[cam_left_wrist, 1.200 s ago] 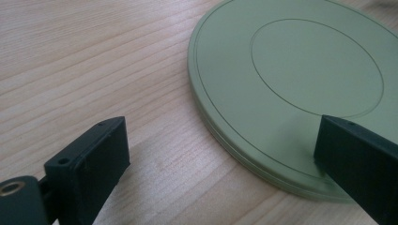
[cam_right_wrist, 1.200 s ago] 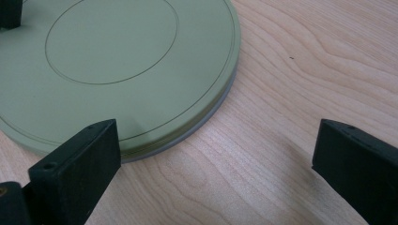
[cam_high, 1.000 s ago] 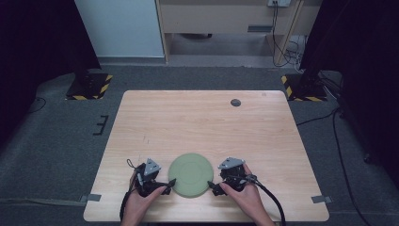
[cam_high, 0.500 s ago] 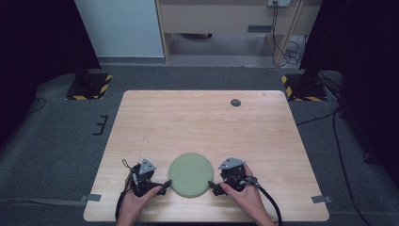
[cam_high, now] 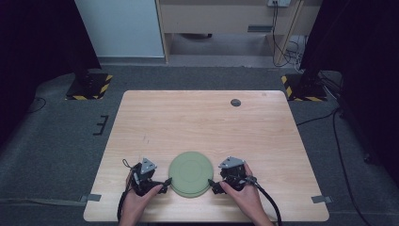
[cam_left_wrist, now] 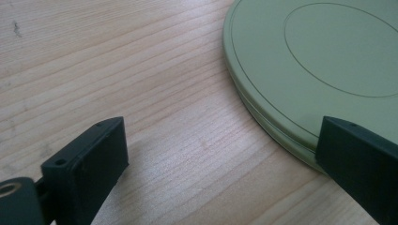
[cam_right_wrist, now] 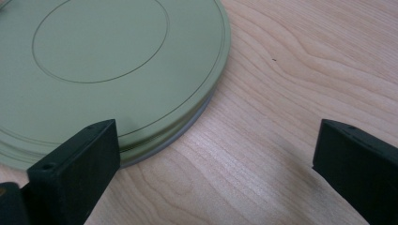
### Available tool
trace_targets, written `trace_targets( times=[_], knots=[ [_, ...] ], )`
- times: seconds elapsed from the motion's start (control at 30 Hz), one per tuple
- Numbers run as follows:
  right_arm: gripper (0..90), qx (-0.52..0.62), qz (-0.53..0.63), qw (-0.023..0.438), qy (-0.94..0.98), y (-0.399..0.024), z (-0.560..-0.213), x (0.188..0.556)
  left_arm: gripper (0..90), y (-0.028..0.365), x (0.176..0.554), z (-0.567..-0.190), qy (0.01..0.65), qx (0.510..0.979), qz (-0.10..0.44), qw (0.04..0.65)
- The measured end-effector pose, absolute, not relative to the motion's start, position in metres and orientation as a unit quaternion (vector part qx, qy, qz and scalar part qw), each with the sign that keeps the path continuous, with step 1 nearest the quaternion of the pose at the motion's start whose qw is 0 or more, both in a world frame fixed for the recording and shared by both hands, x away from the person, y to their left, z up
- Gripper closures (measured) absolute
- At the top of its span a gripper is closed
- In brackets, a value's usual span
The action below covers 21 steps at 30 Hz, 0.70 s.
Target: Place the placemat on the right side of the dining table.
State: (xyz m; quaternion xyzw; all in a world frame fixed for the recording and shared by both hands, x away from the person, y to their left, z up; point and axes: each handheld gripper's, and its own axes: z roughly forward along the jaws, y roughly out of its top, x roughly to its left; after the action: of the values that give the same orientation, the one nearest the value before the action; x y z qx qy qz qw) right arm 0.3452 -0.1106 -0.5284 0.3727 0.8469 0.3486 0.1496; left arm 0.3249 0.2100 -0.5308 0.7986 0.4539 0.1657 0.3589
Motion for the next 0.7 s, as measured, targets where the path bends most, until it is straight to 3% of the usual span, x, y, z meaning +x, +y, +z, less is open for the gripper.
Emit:
trace_targets(
  times=[0.13, 0.57, 0.7],
  knots=[
    [7.0, 0.371, 0.353, 0.146, 0.847, -0.1111, -0.5264, 0.3436, 3.8, 0.2099, 0.3245, -0.5307, 0.454, 0.799, 0.165, 0.358],
    [2.9, 0.389, 0.352, 0.169, 0.835, -0.1096, -0.5281, 0.3486, 1.6, 0.2061, 0.3310, -0.5311, 0.462, 0.792, 0.185, 0.355],
    [8.0, 0.390, 0.359, 0.160, 0.833, -0.1113, -0.5265, 0.3477, 3.2, 0.2071, 0.3280, -0.5308, 0.455, 0.797, 0.172, 0.358]
  ],
)
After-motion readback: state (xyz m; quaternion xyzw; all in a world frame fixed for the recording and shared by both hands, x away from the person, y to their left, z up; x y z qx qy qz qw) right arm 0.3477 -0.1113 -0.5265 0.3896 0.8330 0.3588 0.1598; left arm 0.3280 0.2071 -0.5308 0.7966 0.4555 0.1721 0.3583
